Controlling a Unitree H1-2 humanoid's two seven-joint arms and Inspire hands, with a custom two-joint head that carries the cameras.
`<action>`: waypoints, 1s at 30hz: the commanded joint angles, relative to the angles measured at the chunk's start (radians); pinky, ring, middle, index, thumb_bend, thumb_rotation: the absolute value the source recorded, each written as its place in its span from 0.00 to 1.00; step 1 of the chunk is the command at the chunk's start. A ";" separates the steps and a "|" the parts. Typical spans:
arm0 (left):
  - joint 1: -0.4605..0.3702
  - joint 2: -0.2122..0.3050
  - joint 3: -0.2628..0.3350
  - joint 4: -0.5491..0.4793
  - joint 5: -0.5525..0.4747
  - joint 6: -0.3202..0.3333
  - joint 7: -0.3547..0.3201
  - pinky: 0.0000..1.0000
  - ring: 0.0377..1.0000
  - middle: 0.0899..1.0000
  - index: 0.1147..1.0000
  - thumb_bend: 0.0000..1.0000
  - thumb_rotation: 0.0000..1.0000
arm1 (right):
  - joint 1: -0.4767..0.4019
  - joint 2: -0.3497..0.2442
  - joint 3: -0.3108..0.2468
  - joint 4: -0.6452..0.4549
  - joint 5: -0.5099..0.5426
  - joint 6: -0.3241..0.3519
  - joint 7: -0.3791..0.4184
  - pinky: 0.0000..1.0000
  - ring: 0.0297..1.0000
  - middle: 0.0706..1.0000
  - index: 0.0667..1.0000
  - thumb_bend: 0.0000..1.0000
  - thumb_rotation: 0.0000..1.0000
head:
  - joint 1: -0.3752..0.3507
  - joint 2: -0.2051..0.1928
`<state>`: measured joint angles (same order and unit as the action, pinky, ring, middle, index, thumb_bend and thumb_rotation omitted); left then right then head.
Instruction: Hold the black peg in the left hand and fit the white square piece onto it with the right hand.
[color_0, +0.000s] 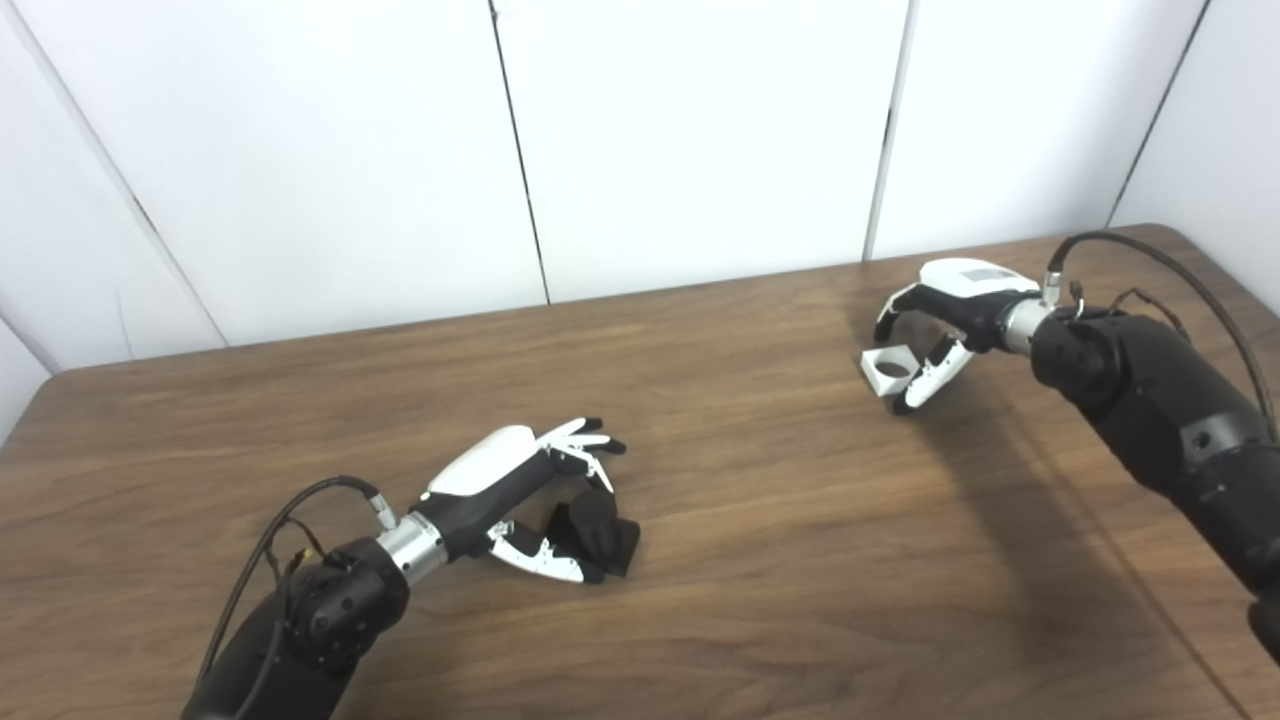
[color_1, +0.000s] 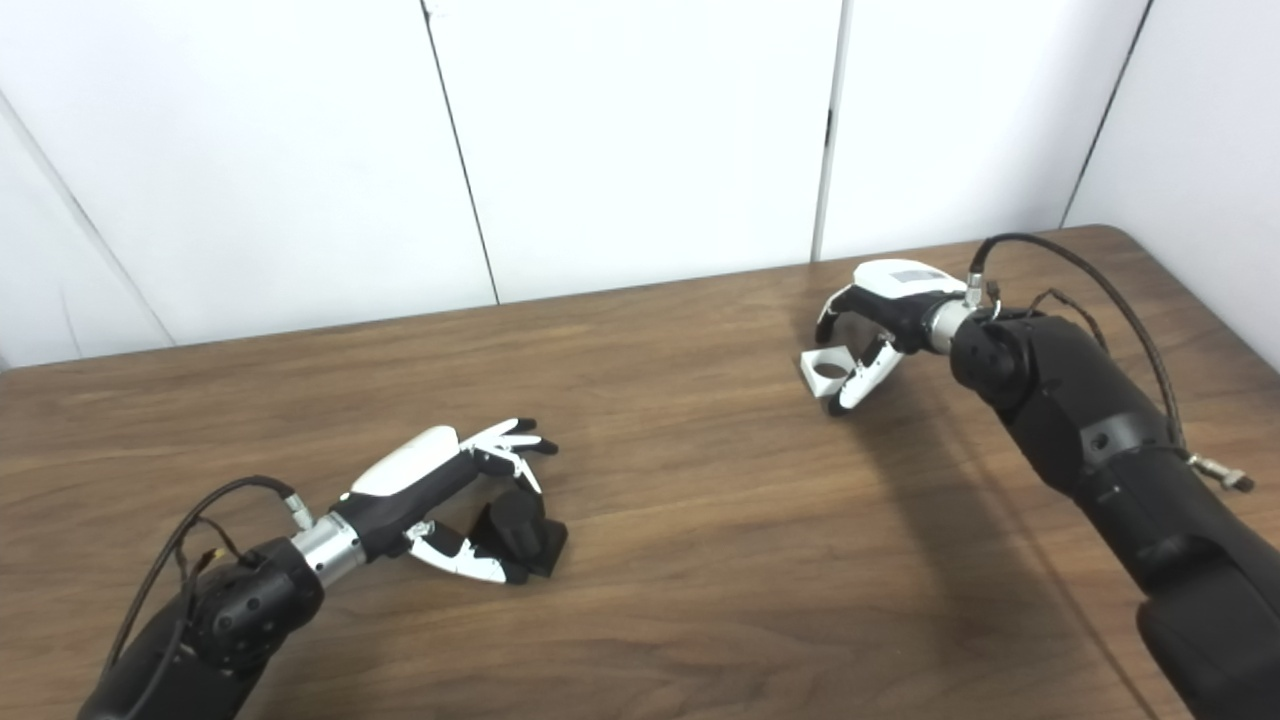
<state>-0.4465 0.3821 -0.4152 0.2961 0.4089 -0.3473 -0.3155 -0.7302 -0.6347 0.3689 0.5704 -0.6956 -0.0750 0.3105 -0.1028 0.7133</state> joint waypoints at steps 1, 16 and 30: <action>0.019 0.052 -0.011 0.007 0.054 0.032 -0.042 0.90 0.99 0.88 0.43 0.52 0.08 | -0.025 -0.021 -0.010 0.004 -0.006 -0.026 -0.043 0.79 0.85 0.83 0.50 0.59 0.17 | 0.000 0.000; 0.021 0.054 -0.012 0.001 0.054 0.033 -0.041 0.90 0.99 0.88 0.43 0.52 0.08 | -0.021 -0.033 -0.012 0.019 -0.021 -0.081 -0.120 0.75 0.82 0.77 0.45 0.52 0.13 | 0.004 0.006; 0.014 0.049 -0.013 0.006 0.049 0.037 -0.044 0.89 0.99 0.88 0.43 0.52 0.08 | -0.022 -0.049 -0.020 -0.034 -0.021 -0.119 -0.137 0.80 0.85 0.76 0.45 0.52 0.13 | 0.009 0.013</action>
<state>-0.4429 0.3855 -0.4156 0.2835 0.4086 -0.3326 -0.3192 -0.7144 -0.6458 0.3686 0.5784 -0.7145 -0.1726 0.1959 -0.0936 0.7256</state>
